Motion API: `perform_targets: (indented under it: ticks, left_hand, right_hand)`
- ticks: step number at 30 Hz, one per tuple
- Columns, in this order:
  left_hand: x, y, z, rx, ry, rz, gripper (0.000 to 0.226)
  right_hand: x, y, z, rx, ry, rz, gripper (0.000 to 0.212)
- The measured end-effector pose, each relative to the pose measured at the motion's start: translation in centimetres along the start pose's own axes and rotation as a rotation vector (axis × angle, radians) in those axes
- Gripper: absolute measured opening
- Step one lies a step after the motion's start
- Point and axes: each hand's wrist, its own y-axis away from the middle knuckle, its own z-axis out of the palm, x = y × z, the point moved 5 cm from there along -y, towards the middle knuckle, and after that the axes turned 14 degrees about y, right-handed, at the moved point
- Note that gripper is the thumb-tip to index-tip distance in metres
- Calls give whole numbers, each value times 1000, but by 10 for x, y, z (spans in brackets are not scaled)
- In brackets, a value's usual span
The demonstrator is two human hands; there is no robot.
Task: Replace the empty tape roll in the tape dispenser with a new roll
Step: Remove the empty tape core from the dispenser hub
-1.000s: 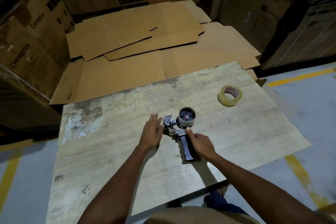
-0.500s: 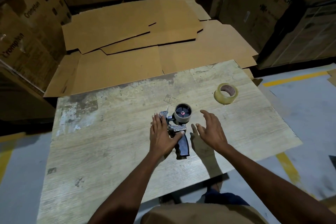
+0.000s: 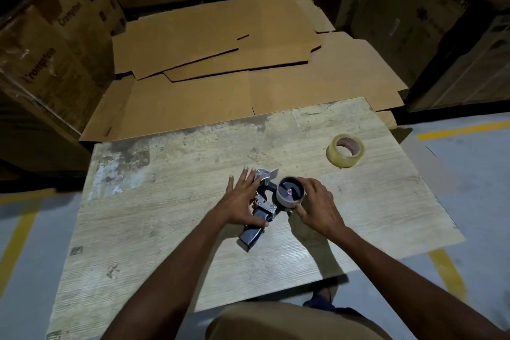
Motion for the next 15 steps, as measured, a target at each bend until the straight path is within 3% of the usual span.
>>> perform_targets:
  ticks: [4,11,15]
  left_hand:
    - [6,2,-14,111,-62,77,137]
    - [-24,31,-4,481,171,-57,92]
    - [-29,34,3,491,237,-154,73]
  right_hand:
    - [-2,1,2,-67,14,-38,86]
    - [-18,-5,4,-79,-12,-56,91]
    - [-20,-8,6,-75,-85,14,83]
